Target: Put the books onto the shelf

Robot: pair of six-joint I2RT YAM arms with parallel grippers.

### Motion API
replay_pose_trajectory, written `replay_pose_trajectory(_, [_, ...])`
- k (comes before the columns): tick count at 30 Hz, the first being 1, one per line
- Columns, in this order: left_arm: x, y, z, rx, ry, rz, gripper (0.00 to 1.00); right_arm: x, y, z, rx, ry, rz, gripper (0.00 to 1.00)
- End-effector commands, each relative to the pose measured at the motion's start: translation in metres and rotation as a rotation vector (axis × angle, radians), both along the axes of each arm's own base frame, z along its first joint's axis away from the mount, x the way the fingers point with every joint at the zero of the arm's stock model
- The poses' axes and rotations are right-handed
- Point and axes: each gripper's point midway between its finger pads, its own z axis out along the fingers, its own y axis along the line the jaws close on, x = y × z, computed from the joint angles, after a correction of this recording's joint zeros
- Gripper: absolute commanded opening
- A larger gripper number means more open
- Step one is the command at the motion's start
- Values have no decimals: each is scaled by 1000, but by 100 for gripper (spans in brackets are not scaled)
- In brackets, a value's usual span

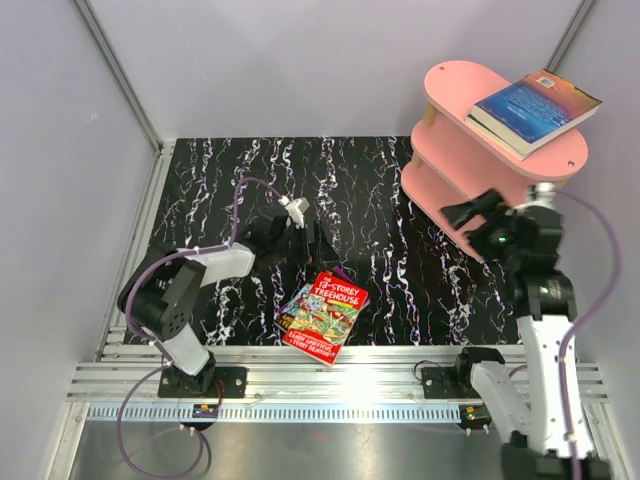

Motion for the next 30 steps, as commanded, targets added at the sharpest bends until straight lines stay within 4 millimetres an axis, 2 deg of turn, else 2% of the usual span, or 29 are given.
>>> replay_pose_trajectory(1, [12,20,18,109,-78,83,99,7,56,-34,35,43,120,99])
replay_pose_trajectory(2, [9,26,16,131,-60,91,99,-5,88,-55,35,93,207,99])
replay_pose_trajectory(3, [7,29,23,134,-74,102,99,-4,95,-63,26,95,200,99])
replay_pose_trajectory(4, [3,33,20,150,-67,116,99,-6,105,-75,28,115,217,99])
replay_pose_trajectory(5, [0,37,21,158,-66,124,99,-18,124,-101,47,173,266,99])
replay_pose_trajectory(6, [-2,37,32,146,-96,127,99,-19,134,-107,73,170,293,99])
replay_pose_trajectory(7, [-12,46,23,184,-68,136,99,-25,139,-135,94,236,290,99])
replay_pose_trajectory(9, [-21,49,28,191,-86,138,99,-33,155,-147,138,247,342,99])
replay_pose_trajectory(10, [-26,52,25,209,-79,139,99,-40,156,-165,148,286,336,99])
replay_pose_trajectory(12, [-41,48,20,230,-74,107,99,-44,160,-173,162,296,347,99])
replay_pose_trajectory(13, [-45,49,14,259,-70,110,99,-47,160,-185,167,322,341,99])
replay_pose_trajectory(15, [-58,40,6,305,-78,80,99,-51,171,-186,200,317,379,99])
replay_pose_trajectory(16, [-63,38,2,319,-74,71,99,-55,173,-197,208,344,381,99])
replay_pose_trajectory(18, [-73,31,-7,329,-60,45,99,-56,182,-198,229,326,400,99])
replay_pose_trajectory(19, [-74,24,-7,293,-54,36,99,-59,187,-205,238,336,412,99])
replay_pose_trajectory(21, [-80,19,-12,266,-22,21,99,-58,197,-200,270,302,441,99])
replay_pose_trajectory(22, [-78,17,-12,251,-25,21,99,-61,200,-209,269,327,448,99])
replay_pose_trajectory(24, [-81,12,-11,242,-20,9,99,-61,209,-209,288,319,471,98])
replay_pose_trajectory(25, [-80,10,-9,240,-23,7,99,-63,211,-219,289,349,467,98])
replay_pose_trajectory(30, [-83,2,-5,235,-25,-7,99,-71,237,-224,305,360,524,92])
